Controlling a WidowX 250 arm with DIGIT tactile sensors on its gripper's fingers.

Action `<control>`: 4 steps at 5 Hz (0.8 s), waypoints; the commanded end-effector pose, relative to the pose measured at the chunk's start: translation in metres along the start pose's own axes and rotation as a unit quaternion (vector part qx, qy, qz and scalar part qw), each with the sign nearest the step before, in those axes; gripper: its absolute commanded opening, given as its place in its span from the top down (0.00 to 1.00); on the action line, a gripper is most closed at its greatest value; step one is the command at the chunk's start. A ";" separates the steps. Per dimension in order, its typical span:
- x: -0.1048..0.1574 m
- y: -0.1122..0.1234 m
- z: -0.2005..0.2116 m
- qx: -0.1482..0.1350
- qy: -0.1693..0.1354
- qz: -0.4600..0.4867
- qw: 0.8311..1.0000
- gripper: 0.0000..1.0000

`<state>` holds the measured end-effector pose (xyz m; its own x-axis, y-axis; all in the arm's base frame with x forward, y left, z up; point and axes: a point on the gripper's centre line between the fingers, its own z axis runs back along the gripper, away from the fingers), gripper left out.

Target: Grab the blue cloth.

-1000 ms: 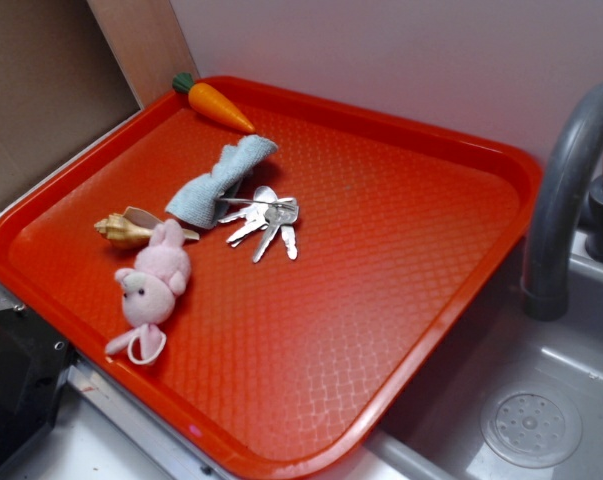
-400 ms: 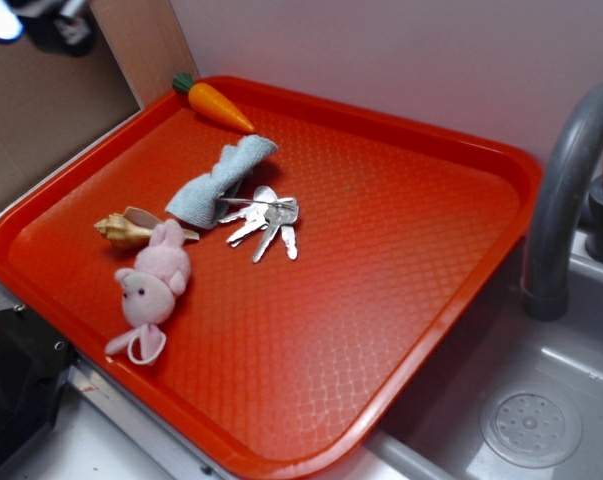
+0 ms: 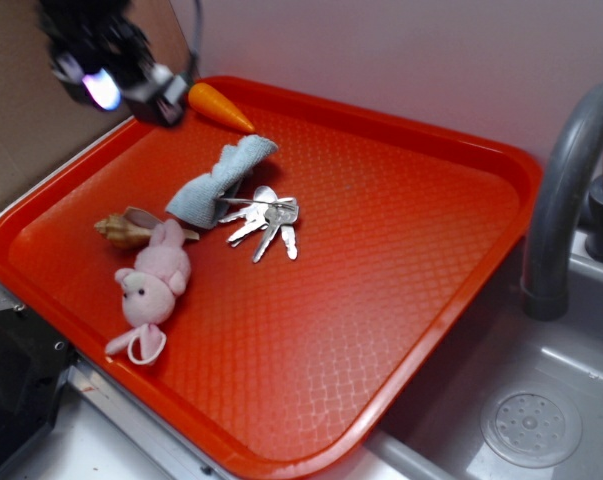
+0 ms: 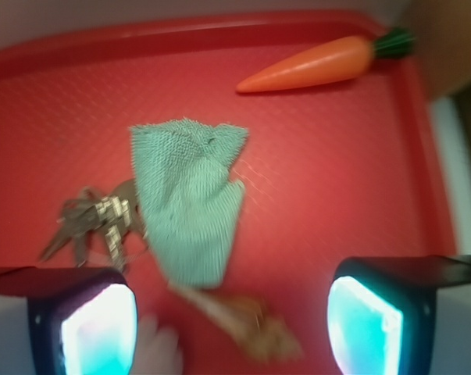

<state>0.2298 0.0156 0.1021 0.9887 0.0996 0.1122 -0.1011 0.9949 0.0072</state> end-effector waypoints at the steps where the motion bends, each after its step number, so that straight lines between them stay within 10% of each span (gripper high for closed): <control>1: 0.007 -0.020 -0.056 -0.025 -0.022 -0.082 0.996 0.00; 3: 0.003 -0.011 -0.092 -0.023 -0.002 -0.115 0.993 0.00; 4: -0.001 -0.013 -0.096 -0.016 -0.001 -0.109 0.994 1.00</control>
<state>0.2470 0.0076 0.0150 0.9844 -0.1155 0.1330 0.1171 0.9931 -0.0042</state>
